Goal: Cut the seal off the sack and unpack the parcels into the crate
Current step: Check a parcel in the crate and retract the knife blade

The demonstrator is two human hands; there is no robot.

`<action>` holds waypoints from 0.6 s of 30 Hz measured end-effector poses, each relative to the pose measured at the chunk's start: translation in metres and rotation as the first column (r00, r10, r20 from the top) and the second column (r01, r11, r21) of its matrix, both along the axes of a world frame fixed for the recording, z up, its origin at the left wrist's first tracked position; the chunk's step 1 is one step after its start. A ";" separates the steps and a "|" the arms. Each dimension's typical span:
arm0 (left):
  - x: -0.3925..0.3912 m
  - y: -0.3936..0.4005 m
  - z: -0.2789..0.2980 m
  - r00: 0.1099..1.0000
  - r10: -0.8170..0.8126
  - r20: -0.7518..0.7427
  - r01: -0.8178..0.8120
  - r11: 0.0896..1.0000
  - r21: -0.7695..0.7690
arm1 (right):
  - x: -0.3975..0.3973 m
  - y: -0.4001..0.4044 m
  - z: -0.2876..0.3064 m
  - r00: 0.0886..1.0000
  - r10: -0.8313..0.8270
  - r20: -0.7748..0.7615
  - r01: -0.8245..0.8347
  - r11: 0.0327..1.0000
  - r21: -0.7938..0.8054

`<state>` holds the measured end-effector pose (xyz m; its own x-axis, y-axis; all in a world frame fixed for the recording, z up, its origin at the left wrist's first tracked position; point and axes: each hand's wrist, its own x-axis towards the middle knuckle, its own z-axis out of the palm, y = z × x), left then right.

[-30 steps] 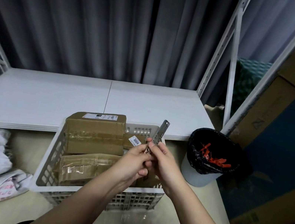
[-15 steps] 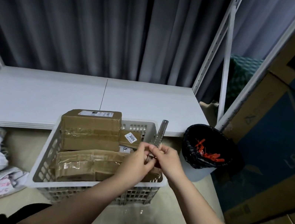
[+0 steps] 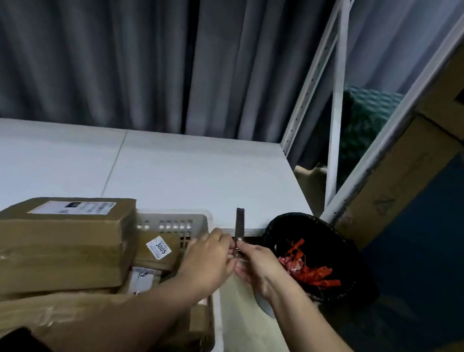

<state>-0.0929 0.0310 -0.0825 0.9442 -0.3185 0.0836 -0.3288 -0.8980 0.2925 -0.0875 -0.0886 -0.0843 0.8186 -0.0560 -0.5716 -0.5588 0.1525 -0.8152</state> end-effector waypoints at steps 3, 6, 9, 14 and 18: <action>0.028 -0.014 -0.027 0.993 -0.108 -0.048 0.111 0.990 0.083 | 0.040 -0.012 -0.037 0.987 -0.161 0.020 0.161 0.987 0.028; 0.057 -0.016 -0.045 0.973 -0.214 -0.082 0.225 0.959 0.174 | 0.080 -0.016 -0.068 0.971 -0.233 0.043 0.237 0.965 -0.113; 0.087 -0.013 -0.057 0.973 -0.204 -0.110 0.222 0.955 0.198 | 0.113 -0.018 -0.086 0.967 -0.253 0.026 0.254 0.961 -0.106; 0.124 -0.005 -0.073 0.985 -0.149 -0.092 0.168 0.951 0.259 | 0.141 -0.015 -0.107 0.978 -0.209 0.013 0.207 0.955 -0.215; 0.136 -0.004 -0.079 0.989 -0.134 -0.056 0.143 0.967 0.211 | 0.155 -0.008 -0.120 0.974 -0.229 -0.004 0.222 0.948 -0.227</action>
